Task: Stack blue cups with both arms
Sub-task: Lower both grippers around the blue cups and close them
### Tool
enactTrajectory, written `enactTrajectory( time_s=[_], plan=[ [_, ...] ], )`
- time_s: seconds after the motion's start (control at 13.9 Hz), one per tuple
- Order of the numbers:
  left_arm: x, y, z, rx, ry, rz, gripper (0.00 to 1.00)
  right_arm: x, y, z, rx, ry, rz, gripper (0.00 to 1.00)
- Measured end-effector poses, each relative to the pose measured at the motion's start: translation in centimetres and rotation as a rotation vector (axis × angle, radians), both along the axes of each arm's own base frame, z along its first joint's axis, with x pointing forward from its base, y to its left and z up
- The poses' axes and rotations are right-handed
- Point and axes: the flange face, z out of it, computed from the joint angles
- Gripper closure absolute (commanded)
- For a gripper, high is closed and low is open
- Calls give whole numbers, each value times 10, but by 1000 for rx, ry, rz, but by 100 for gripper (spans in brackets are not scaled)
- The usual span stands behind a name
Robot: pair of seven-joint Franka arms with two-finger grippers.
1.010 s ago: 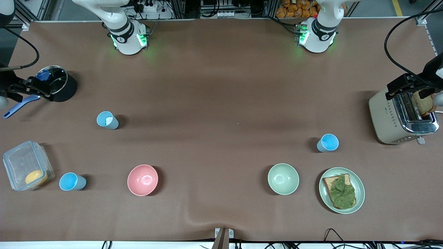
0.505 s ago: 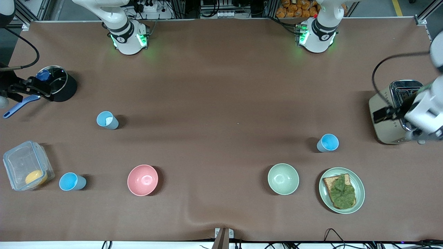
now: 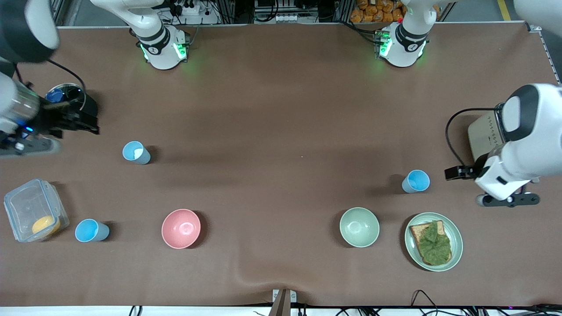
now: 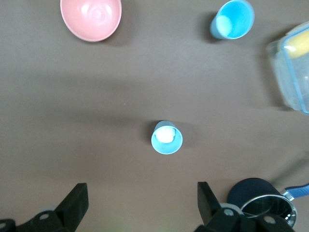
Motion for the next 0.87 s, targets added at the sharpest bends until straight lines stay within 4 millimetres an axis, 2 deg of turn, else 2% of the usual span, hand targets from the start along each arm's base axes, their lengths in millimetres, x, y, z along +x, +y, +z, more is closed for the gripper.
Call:
enactTrajectory(
  time_s=[0.22,0.43,0.65,0.87],
  plan=[
    [-3,-6,-28,-6,-12,6,0,8,7,-46,-4,55,12,0],
    [-12,-18,-61,-10,-28,51,0,1,6,-101,-4,49,13,0],
    [-24,-19,-93,-19,-50,58,0,-17,5,-166,-3,49,17,0],
    [-32,-14,-112,-24,-59,65,0,-35,4,-206,-2,43,19,0]
  ],
)
